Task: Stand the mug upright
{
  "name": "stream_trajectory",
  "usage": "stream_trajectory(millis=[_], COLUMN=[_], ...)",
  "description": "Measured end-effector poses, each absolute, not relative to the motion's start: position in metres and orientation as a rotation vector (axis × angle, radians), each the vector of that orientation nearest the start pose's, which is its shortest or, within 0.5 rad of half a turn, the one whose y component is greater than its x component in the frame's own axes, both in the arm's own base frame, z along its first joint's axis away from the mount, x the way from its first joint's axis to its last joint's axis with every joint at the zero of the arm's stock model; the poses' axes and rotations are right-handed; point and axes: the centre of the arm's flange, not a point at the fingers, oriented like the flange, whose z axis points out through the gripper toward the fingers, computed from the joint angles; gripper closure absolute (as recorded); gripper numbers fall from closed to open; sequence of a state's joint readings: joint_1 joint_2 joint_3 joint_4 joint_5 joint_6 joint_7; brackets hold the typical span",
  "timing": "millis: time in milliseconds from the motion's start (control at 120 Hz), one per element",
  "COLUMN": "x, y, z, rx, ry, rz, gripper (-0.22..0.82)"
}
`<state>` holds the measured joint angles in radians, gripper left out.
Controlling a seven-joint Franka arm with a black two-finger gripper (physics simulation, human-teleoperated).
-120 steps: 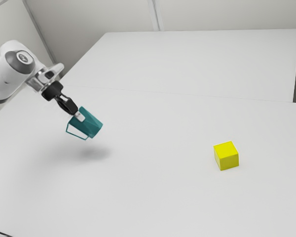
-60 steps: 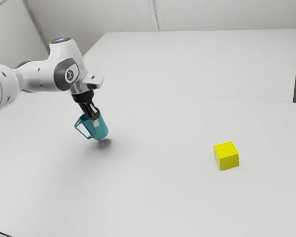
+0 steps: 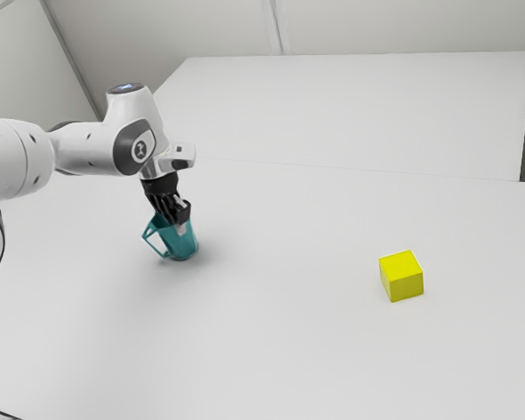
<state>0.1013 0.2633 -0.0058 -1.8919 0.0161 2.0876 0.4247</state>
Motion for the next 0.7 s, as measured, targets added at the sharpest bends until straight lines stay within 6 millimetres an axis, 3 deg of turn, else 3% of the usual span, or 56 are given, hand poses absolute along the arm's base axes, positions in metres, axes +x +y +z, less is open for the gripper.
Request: stream_trajectory(millis=[117, 200, 367, 583, 700], x=[0.605, 0.603, 0.600, 0.612, 0.604], y=[0.058, 0.057, 0.042, 0.038, 0.037], z=[0.367, 0.386, 0.459, 0.567, 0.590], rx=[-3.112, -3.112, -3.103, -3.137, -3.152], ry=[0.488, 0.468, 0.469, 0.434, 0.427], rz=[0.093, 0.052, -0.061, -0.185, -0.155], gripper=[0.35, 0.24, 0.11, 0.04, 0.02])
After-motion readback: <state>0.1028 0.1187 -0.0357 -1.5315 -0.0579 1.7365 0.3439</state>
